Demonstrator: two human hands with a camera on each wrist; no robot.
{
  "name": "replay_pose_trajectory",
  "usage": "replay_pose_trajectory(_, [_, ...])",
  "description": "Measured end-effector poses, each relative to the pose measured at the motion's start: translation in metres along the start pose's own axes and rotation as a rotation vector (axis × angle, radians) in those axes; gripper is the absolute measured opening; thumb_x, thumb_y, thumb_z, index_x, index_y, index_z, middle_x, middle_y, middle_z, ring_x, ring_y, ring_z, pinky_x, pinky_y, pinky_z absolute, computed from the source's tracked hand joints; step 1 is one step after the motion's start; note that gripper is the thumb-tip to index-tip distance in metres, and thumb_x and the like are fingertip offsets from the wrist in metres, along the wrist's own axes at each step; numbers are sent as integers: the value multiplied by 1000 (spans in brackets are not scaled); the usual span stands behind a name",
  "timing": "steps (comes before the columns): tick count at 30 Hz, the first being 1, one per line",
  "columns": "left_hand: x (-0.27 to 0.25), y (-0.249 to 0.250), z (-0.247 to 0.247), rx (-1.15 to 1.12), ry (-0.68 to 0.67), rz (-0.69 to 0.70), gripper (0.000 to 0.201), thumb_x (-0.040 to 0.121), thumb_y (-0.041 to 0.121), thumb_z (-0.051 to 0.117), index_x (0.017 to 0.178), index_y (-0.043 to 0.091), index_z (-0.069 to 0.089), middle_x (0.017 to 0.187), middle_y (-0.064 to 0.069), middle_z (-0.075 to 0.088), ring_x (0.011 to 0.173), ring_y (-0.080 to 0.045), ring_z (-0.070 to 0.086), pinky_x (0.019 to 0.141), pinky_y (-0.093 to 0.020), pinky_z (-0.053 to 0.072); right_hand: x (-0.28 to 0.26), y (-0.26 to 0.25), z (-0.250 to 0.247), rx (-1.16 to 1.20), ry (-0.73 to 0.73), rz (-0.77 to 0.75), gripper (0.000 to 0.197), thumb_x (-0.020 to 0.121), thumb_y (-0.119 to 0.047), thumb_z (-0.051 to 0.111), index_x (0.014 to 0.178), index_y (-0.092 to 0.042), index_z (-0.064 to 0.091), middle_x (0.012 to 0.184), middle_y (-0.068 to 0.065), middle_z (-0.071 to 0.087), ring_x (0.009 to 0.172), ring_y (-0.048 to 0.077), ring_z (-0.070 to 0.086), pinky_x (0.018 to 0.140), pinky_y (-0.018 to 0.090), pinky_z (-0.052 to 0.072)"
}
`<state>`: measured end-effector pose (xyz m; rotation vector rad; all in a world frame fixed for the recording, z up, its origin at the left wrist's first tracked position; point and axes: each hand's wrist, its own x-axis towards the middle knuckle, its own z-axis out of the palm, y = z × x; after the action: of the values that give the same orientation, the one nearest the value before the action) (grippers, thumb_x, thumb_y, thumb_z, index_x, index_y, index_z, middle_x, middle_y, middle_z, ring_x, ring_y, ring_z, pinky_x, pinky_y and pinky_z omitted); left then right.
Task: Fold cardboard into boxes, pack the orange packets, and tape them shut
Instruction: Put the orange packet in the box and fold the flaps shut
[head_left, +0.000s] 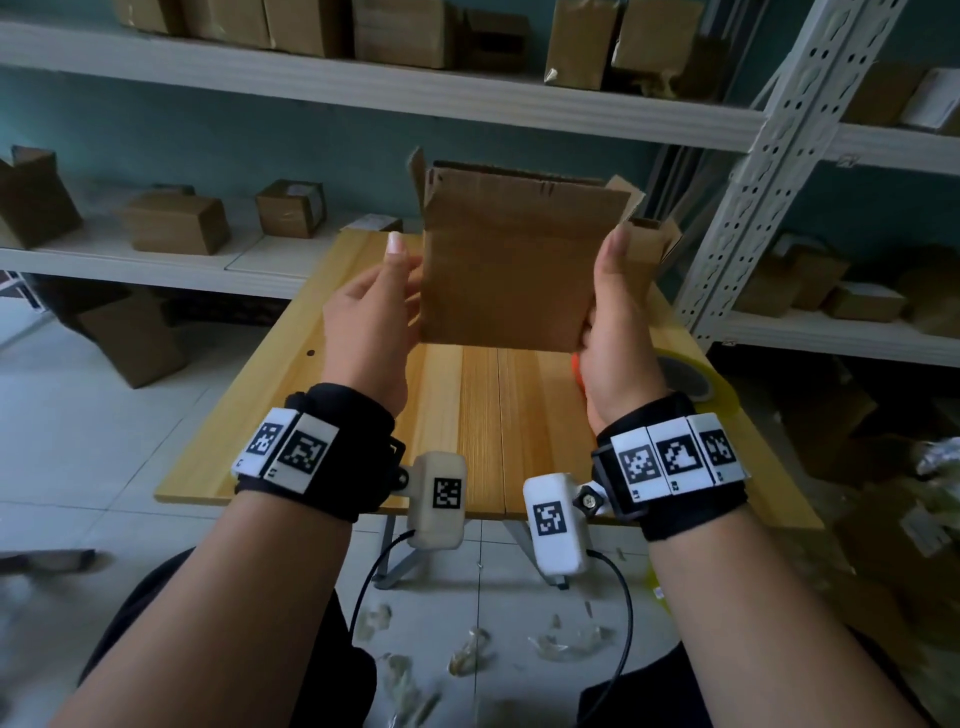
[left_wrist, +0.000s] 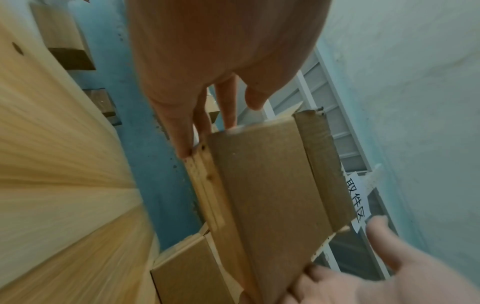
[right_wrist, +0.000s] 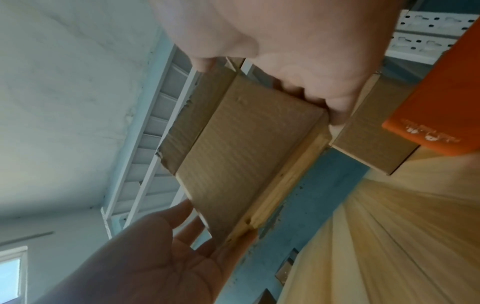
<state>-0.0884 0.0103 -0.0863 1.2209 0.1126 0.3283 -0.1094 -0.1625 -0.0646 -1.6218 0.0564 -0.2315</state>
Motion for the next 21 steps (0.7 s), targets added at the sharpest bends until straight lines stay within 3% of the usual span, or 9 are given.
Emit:
replay_pose_trajectory(3, [-3,1,2,27,66,132,32,107,39,60,103,21,85,108,-8,80,108,-26,74,103,-51,59,0,0,1,136,-17,-50,113,67,-105,32,162,-43,28,169,-4,37,154,21,37,127,59,25])
replay_pose_trajectory(5, [-4,2,4,27,65,164,28,109,32,60,105,19,84,100,0,82,102,-19,75,97,-37,60,-1,-2,2,170,-23,-68,106,76,-100,29,164,-42,24,170,-2,33,155,22,34,127,61,24])
replay_pose_trajectory(7, [-4,1,6,24,75,170,22,108,26,62,108,19,83,102,2,81,100,-12,74,92,-26,59,0,1,3,140,-41,-75,111,69,-106,28,164,-47,22,172,-7,29,157,19,31,127,61,20])
replay_pose_trajectory(9, [-2,-4,5,-9,91,153,21,105,22,65,121,18,79,116,-2,80,113,-15,73,100,-32,60,2,3,4,115,-55,-76,123,58,-111,31,164,-47,23,171,-9,30,157,16,31,128,59,20])
replay_pose_trajectory(11, [0,-6,5,-28,91,118,23,105,22,64,124,20,78,120,-2,78,115,-17,72,102,-37,60,1,2,5,109,-59,-87,128,55,-111,31,164,-45,23,171,-9,30,157,16,31,129,58,21])
replay_pose_trajectory(14, [-1,-6,6,-17,36,76,27,107,26,58,92,27,80,96,3,74,94,-18,66,88,-35,55,5,4,6,141,-59,-84,126,55,-109,31,164,-46,21,172,-6,28,158,19,28,127,62,21])
replay_pose_trajectory(16, [0,-7,6,25,41,47,40,106,23,57,70,30,72,76,10,63,77,-9,56,75,-25,48,8,7,6,153,-63,-56,125,54,-110,31,163,-49,22,172,-7,28,158,21,29,126,64,22])
replay_pose_trajectory(18, [2,-10,4,65,60,13,38,105,19,58,70,29,68,66,15,59,68,-4,51,69,-20,44,10,13,6,122,-68,-23,125,52,-112,30,161,-51,24,172,-8,29,158,21,29,126,65,22])
replay_pose_trajectory(21, [6,-16,2,76,49,-55,31,103,17,58,75,25,70,68,12,61,69,-7,54,74,-25,45,13,21,6,45,-57,38,130,45,-115,27,159,-53,27,171,-6,31,157,24,31,125,64,22])
